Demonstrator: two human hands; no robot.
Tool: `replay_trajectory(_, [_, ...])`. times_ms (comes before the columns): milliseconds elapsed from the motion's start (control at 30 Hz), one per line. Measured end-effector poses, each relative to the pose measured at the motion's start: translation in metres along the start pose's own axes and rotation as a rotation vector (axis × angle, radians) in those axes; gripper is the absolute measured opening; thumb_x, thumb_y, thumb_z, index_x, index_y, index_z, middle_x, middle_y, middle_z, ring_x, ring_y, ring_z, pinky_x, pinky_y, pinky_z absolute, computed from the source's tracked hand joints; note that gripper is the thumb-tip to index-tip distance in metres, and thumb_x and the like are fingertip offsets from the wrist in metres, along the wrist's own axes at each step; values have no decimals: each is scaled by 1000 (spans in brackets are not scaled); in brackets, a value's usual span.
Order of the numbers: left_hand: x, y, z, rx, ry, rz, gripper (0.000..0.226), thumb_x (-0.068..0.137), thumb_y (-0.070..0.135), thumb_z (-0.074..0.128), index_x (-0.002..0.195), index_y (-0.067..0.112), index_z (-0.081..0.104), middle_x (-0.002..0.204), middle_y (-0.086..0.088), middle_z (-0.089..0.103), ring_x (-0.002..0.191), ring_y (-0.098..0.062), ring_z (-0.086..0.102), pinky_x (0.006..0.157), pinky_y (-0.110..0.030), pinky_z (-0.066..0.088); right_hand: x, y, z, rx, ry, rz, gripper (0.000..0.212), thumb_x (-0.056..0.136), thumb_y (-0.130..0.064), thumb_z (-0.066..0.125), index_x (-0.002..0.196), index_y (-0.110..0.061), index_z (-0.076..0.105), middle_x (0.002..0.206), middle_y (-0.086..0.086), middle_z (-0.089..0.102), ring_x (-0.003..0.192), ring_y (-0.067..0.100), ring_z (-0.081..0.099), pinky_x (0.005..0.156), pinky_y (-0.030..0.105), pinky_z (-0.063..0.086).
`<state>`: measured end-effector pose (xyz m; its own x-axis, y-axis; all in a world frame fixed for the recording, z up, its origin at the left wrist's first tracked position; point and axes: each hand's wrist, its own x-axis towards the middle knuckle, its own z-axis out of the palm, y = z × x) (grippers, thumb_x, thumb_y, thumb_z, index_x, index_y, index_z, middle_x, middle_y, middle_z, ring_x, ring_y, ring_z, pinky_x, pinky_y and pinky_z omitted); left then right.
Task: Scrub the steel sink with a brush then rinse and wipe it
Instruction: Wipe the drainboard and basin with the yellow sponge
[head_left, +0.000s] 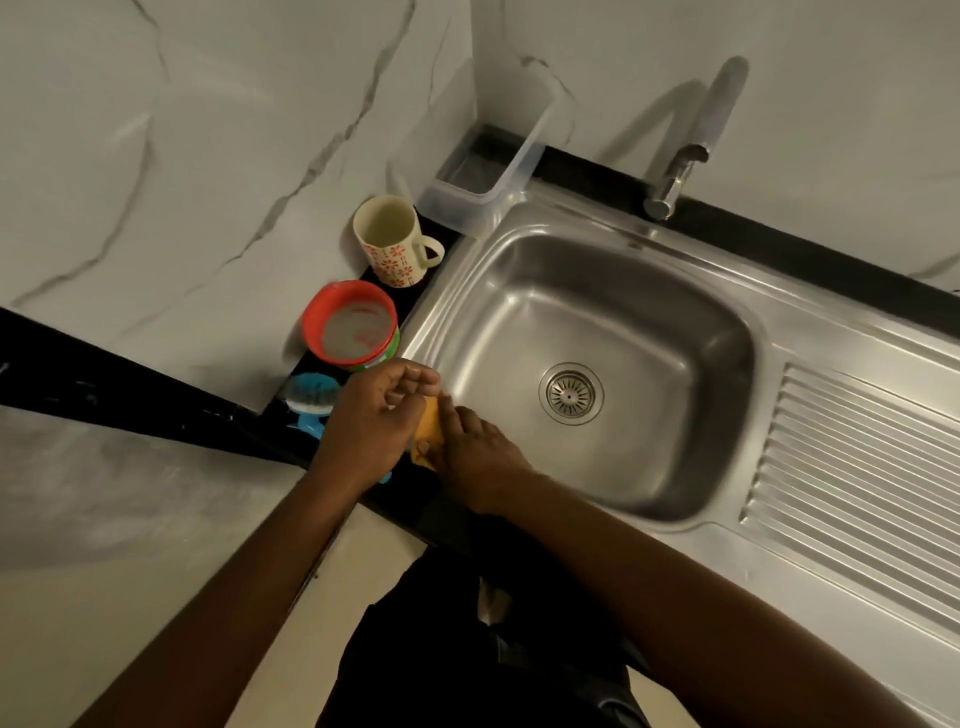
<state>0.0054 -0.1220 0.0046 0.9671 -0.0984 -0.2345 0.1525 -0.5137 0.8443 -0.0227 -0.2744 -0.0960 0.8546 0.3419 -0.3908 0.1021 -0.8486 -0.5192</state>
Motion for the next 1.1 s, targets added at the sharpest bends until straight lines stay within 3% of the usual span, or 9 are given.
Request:
replay_trajectory(100, [12,-3,-16,-2,9,-6,26,97,4,62,108,25,74,102,11,76,102,-8,72,78,-19,60,30,-28,-1,7,17,105,80,109,-48,34,162,0,-3,160,27,29,131,44,49,109,52,42])
replay_trajectory(200, [20,-6,-24,13,10,-12,25,98,6,62,109,25,74,105,10,76,101,-6,72,82,-20,59,52,-39,2,36,58,270,82,108,-40,41,160,5,-4,148,27,45,118,42,60,96,49,50])
replay_trajectory(333, [29,-7,-33,1,25,-20,19,99,11,66,111,24,74,105,9,77,100,-5,72,81,-18,59,68,-37,-2,86,149,318,64,108,-45,41,151,-1,26,119,14,68,97,35,69,78,43,55])
replay_trajectory(433, [30,-6,-35,-3,11,-23,18,100,12,66,112,22,74,103,9,78,100,-6,73,86,-24,58,77,-27,-16,105,181,274,50,108,-42,40,141,-4,41,116,15,68,99,38,68,77,42,52])
replay_trajectory(567, [27,-7,-39,-28,8,-29,20,100,11,64,109,26,74,103,8,77,87,-5,70,72,-19,51,87,-1,-38,313,246,353,27,105,-36,53,105,-10,60,94,10,69,85,31,69,69,35,48])
replay_trajectory(633, [25,-8,-41,-38,17,-26,23,99,8,63,109,25,74,103,8,77,94,-6,72,77,-24,55,81,15,-54,484,290,410,28,106,-39,50,96,-15,58,88,4,70,79,26,69,69,34,50])
replay_trajectory(767, [21,-11,-43,-66,25,-15,22,99,8,63,108,24,74,102,9,77,100,-7,72,91,-32,59,48,31,-59,270,324,139,34,102,-54,51,111,-22,60,95,1,70,81,25,66,69,36,52])
replay_trajectory(900, [20,-15,-41,-81,19,-7,19,99,10,65,108,23,75,102,7,77,102,-9,73,94,-37,60,28,25,-30,18,347,-283,52,99,-44,57,148,-26,53,146,-1,58,132,23,54,106,46,47])
replay_trajectory(1100, [28,-14,-36,-32,1,-7,24,98,5,64,112,23,73,104,9,77,102,-4,72,89,-27,59,47,10,-6,-125,215,-652,42,103,-26,57,145,-24,60,151,-1,56,143,28,44,111,51,41])
